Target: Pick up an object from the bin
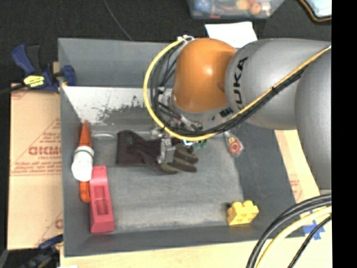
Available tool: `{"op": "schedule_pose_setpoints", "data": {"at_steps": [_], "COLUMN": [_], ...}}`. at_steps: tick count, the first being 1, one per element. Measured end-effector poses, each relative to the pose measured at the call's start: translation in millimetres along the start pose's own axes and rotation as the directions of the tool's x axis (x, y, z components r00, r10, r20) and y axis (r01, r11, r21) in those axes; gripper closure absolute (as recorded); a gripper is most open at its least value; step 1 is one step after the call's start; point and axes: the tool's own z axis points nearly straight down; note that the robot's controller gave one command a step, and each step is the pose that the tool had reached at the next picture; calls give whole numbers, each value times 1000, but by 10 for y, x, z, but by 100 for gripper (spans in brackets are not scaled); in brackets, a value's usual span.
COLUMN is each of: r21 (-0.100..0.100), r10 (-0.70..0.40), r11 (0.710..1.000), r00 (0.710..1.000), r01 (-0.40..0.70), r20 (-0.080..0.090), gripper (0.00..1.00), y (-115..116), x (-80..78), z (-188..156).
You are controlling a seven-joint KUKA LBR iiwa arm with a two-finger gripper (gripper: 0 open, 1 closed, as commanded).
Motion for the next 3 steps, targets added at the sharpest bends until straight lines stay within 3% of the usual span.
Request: {"op": "schedule_pose_setpoints", "data": {"at_steps": [1,2,3], "r21": [-3,-4,-4], "r10": [-67,-59,-94], "r11": [998,998,996], "r00": [998,998,996], "r01": [67,59,94], "r20": [3,-12,-3], "gripper": [100,100,100], "y": [403,338,544], "x": [-44,29,-104], "z": [-19,-191,-787]}}
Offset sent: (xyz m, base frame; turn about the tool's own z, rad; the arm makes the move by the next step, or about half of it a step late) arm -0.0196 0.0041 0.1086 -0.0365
